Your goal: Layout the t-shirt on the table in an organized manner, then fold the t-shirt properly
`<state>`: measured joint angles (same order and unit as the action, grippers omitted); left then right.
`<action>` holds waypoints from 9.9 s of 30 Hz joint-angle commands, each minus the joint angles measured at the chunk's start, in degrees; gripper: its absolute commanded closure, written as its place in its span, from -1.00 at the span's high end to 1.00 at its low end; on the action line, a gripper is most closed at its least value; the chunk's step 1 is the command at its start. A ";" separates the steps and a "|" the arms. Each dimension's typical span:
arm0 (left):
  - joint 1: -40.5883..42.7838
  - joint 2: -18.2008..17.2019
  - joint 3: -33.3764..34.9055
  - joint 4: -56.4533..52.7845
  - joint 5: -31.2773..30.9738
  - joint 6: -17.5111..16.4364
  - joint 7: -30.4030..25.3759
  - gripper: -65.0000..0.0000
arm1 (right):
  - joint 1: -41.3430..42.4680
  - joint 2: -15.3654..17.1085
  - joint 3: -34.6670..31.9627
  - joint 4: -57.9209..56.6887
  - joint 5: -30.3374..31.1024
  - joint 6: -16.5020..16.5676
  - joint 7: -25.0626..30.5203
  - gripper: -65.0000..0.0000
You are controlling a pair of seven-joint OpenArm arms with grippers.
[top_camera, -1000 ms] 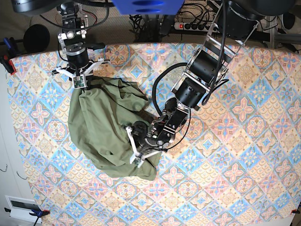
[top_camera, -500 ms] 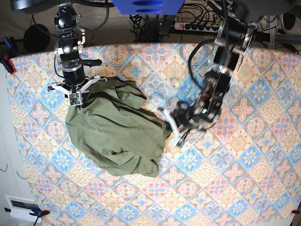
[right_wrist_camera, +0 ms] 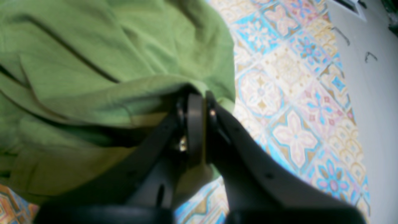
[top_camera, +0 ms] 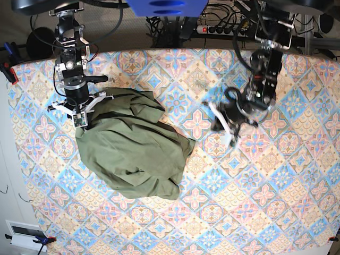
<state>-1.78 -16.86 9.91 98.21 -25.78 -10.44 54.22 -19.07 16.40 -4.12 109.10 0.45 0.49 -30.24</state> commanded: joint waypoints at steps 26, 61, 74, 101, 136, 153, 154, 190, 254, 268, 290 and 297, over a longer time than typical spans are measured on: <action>-31.32 19.19 -10.40 -52.54 -4.24 -0.60 -13.29 0.45 | -5.33 0.34 -0.41 1.98 -0.40 -0.27 1.89 -0.99; -24.28 7.68 1.74 -29.34 -5.03 -0.60 -4.94 -1.00 | -2.95 0.34 0.21 1.71 -0.32 -0.27 1.54 -0.99; -11.45 -8.59 -15.14 -16.59 -21.12 -0.77 -0.37 -1.00 | -0.14 2.89 -10.43 1.89 -0.32 -0.27 1.45 -0.72; -0.81 -12.46 -22.97 -10.35 -22.26 -0.95 -0.11 -1.00 | -1.19 3.86 -22.56 -3.30 0.04 -0.27 1.36 -0.16; 0.51 -12.28 -22.97 -10.35 -22.44 -0.95 -0.11 -1.00 | 6.81 0.70 -23.44 -11.65 -0.05 -0.27 1.45 -0.75; -4.06 -12.37 -22.97 -10.43 -22.09 -0.95 -0.19 -1.00 | 6.89 2.19 -12.89 -5.14 -0.14 -0.18 1.36 -0.99; -4.86 -12.37 -22.97 -10.43 -22.00 -0.95 -0.19 -1.00 | 6.89 3.24 -12.19 -5.14 -0.14 -0.18 1.36 -0.99; -51.80 0.73 -9.60 -42.17 -18.04 -0.95 -0.19 -1.00 | 46.89 17.49 -4.01 -28.09 27.46 8.52 -1.89 -0.98; -8.72 -7.71 -22.53 -17.38 -29.47 -0.51 9.12 -0.08 | 48.56 3.16 -19.66 -60.09 31.68 25.13 -1.37 -0.99; -14.88 -5.07 -18.57 -21.42 -26.48 -0.68 7.45 -1.00 | 48.56 3.33 -19.66 -60.09 31.68 25.13 -1.28 -0.99; -2.66 -4.90 -36.51 -21.25 -42.22 -0.51 13.78 0.15 | 45.31 3.33 -13.15 -60.09 31.60 25.13 -1.72 -0.99; -4.24 -1.03 -36.33 -21.25 -42.40 -0.51 13.52 0.37 | 45.31 3.16 -13.15 -60.09 31.60 25.13 -1.80 -0.99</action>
<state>-4.64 -16.91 -26.13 75.94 -66.85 -10.52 68.77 24.60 19.05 -17.56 48.10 31.73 25.30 -32.67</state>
